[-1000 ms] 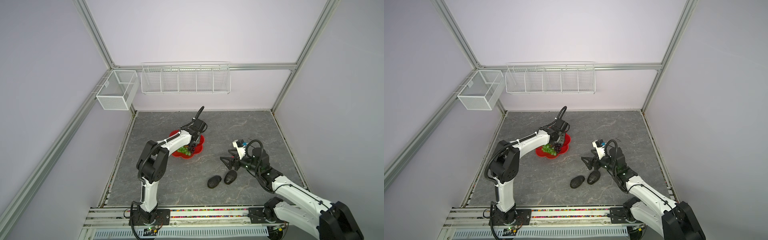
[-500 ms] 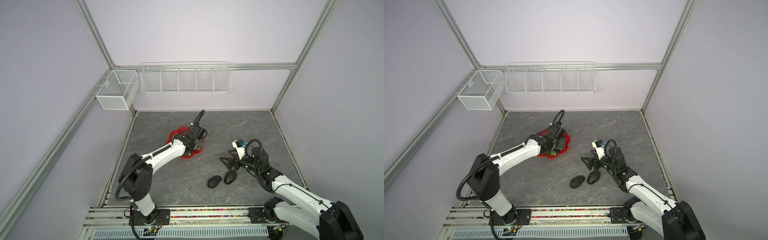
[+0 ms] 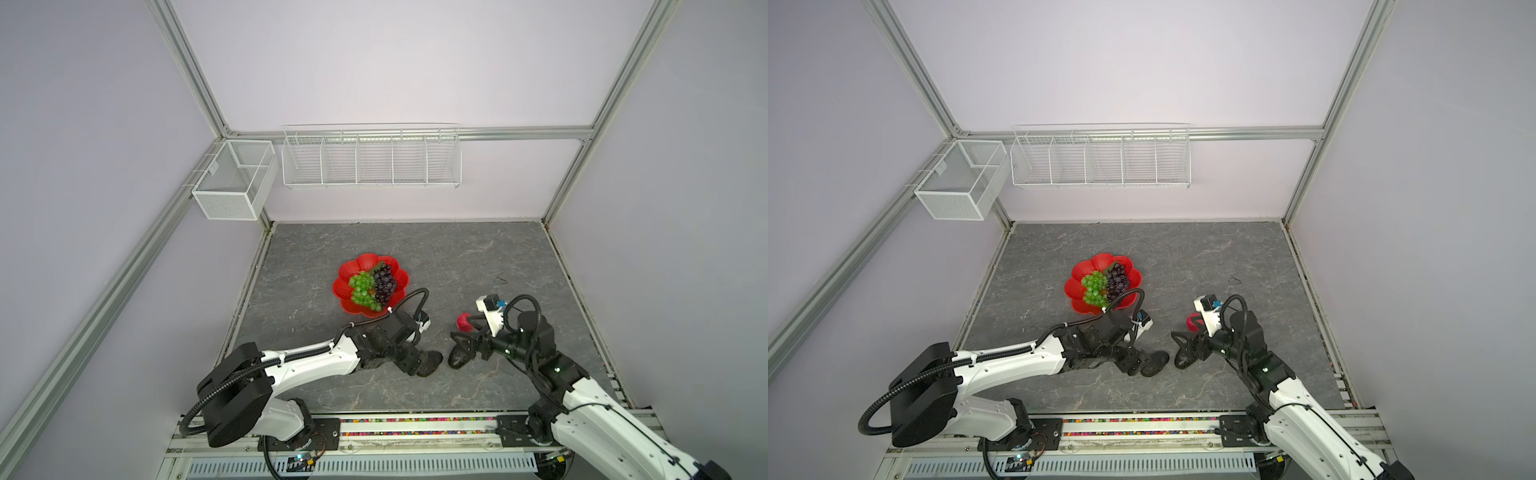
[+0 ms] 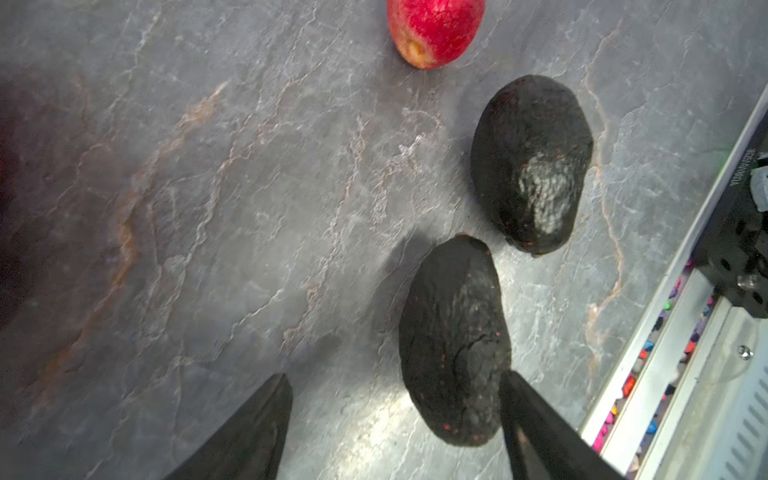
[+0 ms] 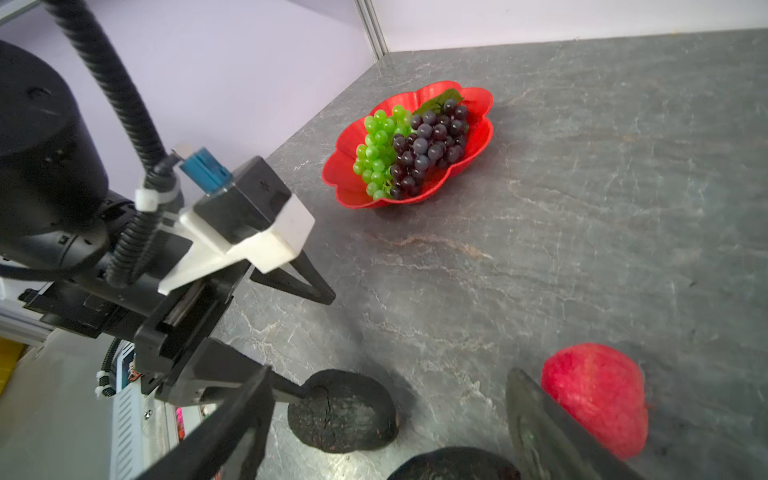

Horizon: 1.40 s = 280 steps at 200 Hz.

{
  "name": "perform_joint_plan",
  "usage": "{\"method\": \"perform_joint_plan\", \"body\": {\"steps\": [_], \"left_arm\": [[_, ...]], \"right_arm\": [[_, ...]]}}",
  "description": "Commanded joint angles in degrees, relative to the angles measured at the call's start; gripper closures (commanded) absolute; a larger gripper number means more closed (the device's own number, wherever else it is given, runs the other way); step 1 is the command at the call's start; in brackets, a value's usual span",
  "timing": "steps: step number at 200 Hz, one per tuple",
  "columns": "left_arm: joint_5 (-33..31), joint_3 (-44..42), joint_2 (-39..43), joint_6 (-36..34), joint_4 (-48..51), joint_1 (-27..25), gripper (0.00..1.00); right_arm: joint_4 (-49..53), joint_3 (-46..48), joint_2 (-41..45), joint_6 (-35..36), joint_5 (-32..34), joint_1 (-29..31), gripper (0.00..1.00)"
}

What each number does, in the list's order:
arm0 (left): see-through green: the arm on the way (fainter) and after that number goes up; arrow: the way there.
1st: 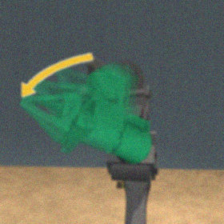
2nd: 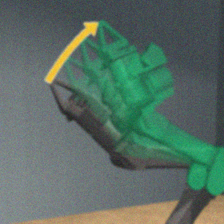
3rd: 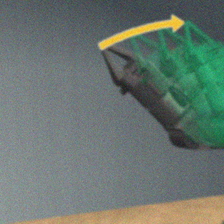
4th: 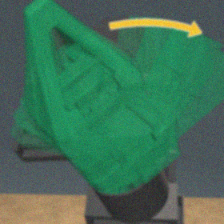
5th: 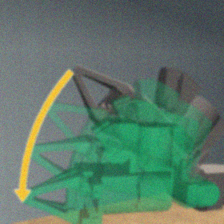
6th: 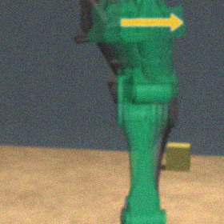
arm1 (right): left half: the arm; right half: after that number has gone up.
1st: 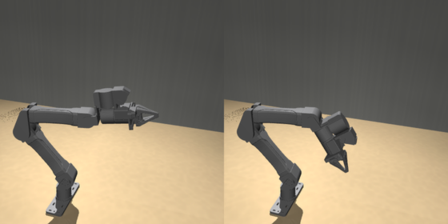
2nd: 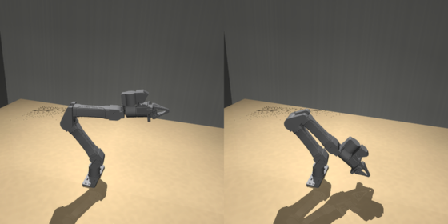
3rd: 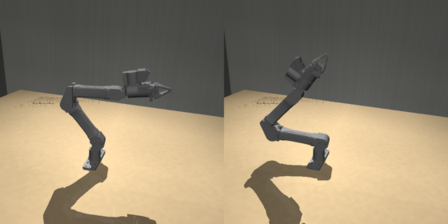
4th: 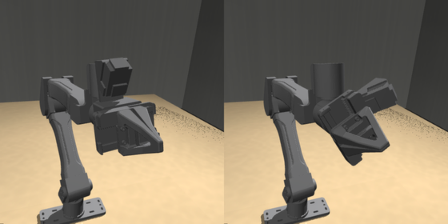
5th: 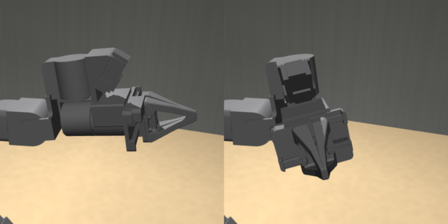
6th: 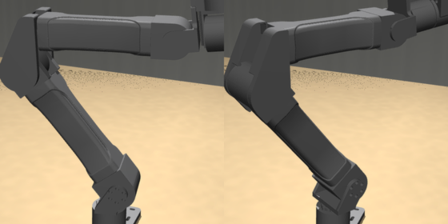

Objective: Place and organize the fake fruits in the fruit bowl
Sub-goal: 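Move the left gripper to the nearer avocado and grasp it, then drop the avocado into the red bowl while the right gripper hovers nearby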

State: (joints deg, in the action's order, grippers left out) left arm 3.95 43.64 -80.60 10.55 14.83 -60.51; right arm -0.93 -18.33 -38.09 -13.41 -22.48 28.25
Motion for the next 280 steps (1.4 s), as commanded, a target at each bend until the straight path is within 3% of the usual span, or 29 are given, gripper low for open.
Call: {"method": "perform_joint_plan", "body": {"steps": [1, 43, 105, 143, 176, 206, 250, 280], "left_arm": [[0.82, -0.64, -2.56, -1.47, -4.56, -0.48, 0.21], [5.41, -0.67, -4.82, -1.49, -8.85, -2.08, 0.2], [3.5, 0.04, -10.08, -0.94, -9.09, -2.95, 0.23], [1.06, -0.2, -10.69, -1.41, -9.47, -2.95, 0.33], [-1.63, -2.0, -6.03, -1.43, -11.63, -2.94, 0.45], [-9.06, -2.5, 0.09, -0.18, -10.79, -2.56, 0.54], [-11.41, -1.81, 8.5, -1.08, -10.59, 7.4, 0.59], [-14.45, 0.55, 10.11, -1.01, -9.28, 15.33, 0.59]], "right_arm": [[2.44, 2.05, 3.07, -2.12, 0.58, 0.26, 0.12], [4.62, 2.9, 8.17, -2.65, 0.56, 0.35, 0.12], [3.69, 2.51, 6.05, -2.24, -0.2, 0.39, 0.12], [3.53, 2.4, 5.77, -2.06, 0.07, 0.35, 0.12], [2.64, 2.68, 5.15, -2.16, 0.16, 0.32, 0.12], [-0.2, 2.33, 2.78, -2.15, 0.33, 0.28, 0.12], [-2.89, -8.83, -9.6, -2.34, -2.94, 0.3, 0.12], [-6.61, -17.42, -22.88, -6.28, -2.58, 0.39, 0.12]]}}
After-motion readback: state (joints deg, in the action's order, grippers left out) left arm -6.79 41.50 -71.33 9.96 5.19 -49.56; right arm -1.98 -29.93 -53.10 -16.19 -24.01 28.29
